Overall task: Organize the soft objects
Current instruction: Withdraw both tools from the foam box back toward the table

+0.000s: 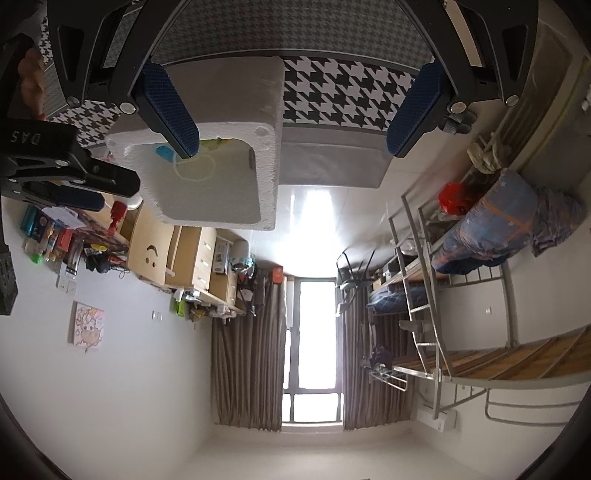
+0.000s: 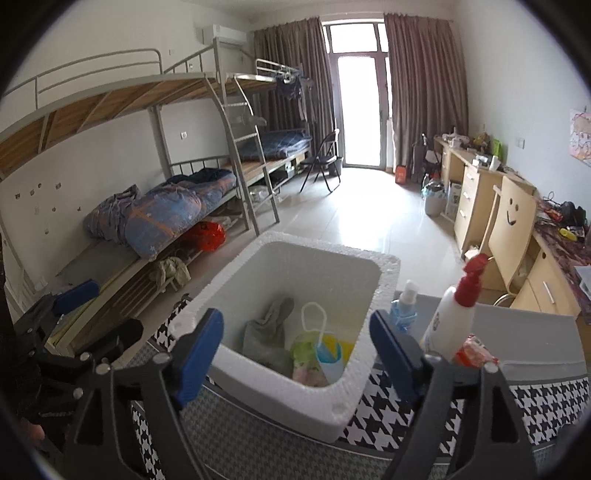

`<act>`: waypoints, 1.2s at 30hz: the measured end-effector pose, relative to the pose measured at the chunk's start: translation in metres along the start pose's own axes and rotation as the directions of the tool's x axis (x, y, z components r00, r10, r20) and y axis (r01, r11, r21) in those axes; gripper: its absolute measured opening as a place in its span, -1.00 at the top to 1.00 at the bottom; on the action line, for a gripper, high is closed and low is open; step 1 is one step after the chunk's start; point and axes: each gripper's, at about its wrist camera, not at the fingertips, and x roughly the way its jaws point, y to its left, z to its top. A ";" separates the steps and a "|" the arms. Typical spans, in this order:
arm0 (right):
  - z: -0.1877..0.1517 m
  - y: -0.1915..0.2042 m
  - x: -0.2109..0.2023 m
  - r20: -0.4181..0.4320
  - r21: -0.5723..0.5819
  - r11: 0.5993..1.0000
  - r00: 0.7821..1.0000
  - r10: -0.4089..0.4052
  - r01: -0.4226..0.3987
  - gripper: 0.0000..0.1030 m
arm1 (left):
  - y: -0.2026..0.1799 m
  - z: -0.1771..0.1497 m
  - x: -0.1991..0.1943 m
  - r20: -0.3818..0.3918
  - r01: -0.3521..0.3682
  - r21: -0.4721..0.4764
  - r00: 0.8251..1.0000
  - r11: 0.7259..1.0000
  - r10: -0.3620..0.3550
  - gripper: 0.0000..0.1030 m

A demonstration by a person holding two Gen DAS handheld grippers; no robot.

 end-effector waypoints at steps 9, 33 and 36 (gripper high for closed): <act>-0.007 0.003 -0.025 0.036 0.001 1.000 0.999 -0.002 0.002 -0.69 | -0.010 -0.003 -0.021 0.022 0.022 0.015 1.000 1.000 -0.022 -0.98; -0.052 0.002 -0.106 0.131 0.012 0.999 0.991 -0.032 0.030 -0.70 | -0.044 -0.022 -0.082 0.076 0.102 0.064 0.991 0.993 -0.107 -0.98; -0.057 0.003 -0.113 0.139 0.012 0.999 0.990 -0.036 0.035 -0.70 | -0.047 -0.024 -0.087 0.081 0.111 0.063 0.990 0.992 -0.116 -0.98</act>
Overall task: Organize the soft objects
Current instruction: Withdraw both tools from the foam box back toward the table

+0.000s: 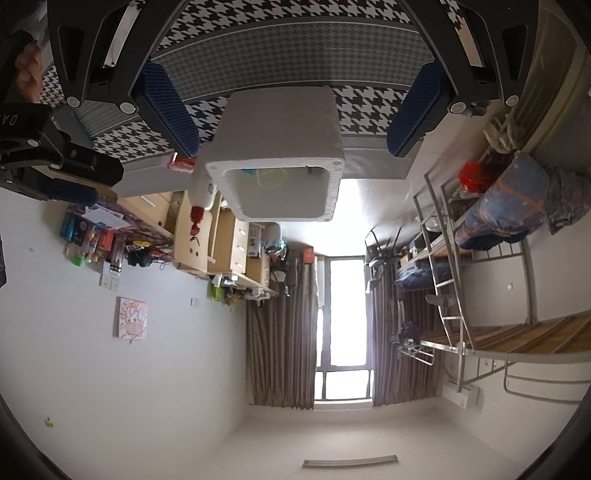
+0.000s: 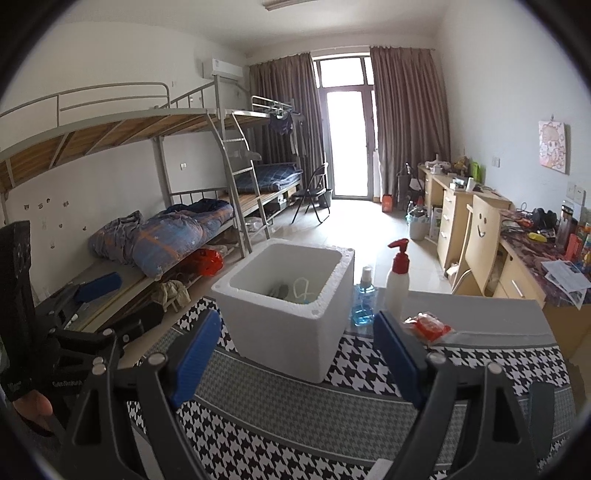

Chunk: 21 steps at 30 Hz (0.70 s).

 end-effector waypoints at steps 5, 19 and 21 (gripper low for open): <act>-0.007 -0.004 -0.013 0.016 0.004 1.000 1.000 0.001 -0.001 -0.71 | -0.004 -0.003 -0.007 0.011 0.012 -0.001 1.000 1.000 -0.012 -0.98; -0.032 -0.014 -0.039 0.044 0.012 0.999 0.998 -0.047 0.047 -0.71 | -0.025 -0.017 -0.018 0.027 0.071 0.014 0.997 0.997 -0.071 -0.98; -0.035 -0.016 -0.043 0.049 0.012 0.998 0.997 -0.056 0.055 -0.71 | -0.029 -0.020 -0.018 0.028 0.076 0.016 0.997 0.997 -0.076 -0.98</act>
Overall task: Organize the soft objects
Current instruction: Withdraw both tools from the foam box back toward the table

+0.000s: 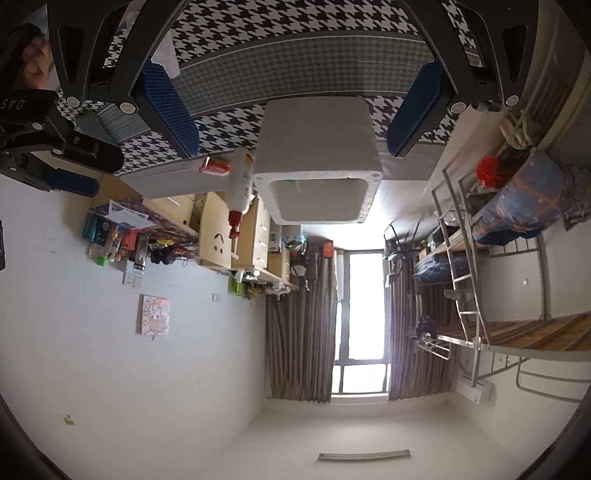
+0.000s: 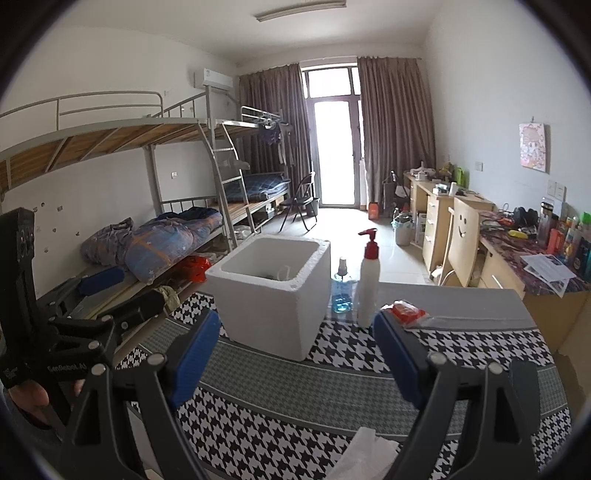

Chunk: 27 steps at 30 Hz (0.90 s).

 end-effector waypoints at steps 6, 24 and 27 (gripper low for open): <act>-0.010 -0.008 -0.008 0.007 0.010 1.000 1.000 -0.014 0.013 -0.71 | -0.011 -0.006 -0.002 0.008 0.029 0.008 1.000 1.000 -0.029 -0.98; -0.029 -0.024 -0.028 0.025 0.054 0.997 0.998 -0.063 0.062 -0.71 | -0.035 -0.024 -0.003 0.011 0.109 0.018 0.994 0.994 -0.109 -0.98; -0.034 -0.026 -0.031 0.026 0.060 0.995 0.996 -0.082 0.080 -0.71 | -0.043 -0.030 -0.002 0.007 0.121 0.026 0.993 0.992 -0.121 -0.98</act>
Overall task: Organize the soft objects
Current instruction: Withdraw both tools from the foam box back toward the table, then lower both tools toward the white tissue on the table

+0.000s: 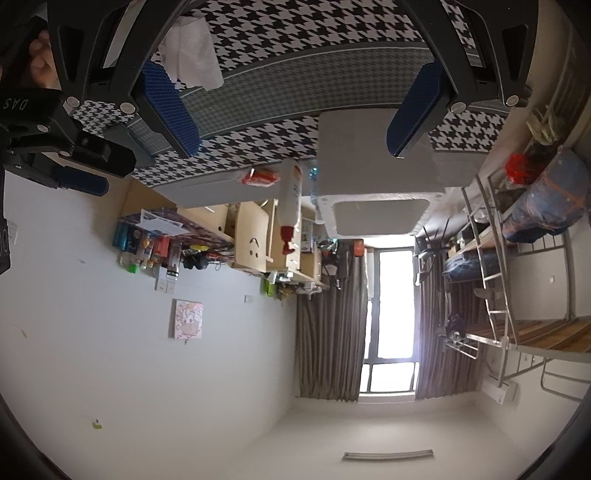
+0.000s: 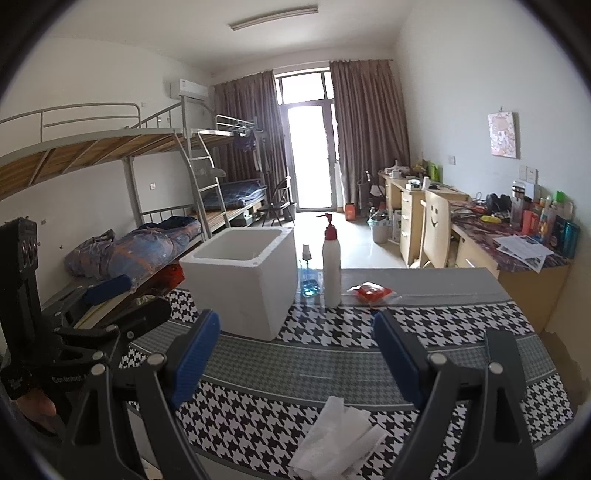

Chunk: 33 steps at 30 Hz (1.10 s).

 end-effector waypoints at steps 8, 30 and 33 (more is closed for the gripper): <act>-0.016 -0.008 -0.004 -0.007 0.014 0.999 0.999 -0.038 0.038 -0.71 | -0.011 -0.012 0.010 -0.018 0.013 0.002 1.000 1.000 -0.013 -0.98; -0.060 -0.029 -0.002 -0.074 0.075 0.991 0.992 -0.104 0.110 -0.71 | -0.035 -0.045 0.042 -0.127 0.054 0.019 0.991 0.998 -0.051 -0.98; -0.063 -0.031 -0.001 -0.084 0.087 0.989 0.990 -0.109 0.116 -0.71 | -0.036 -0.048 0.046 -0.143 0.056 0.020 0.988 0.998 -0.053 -0.98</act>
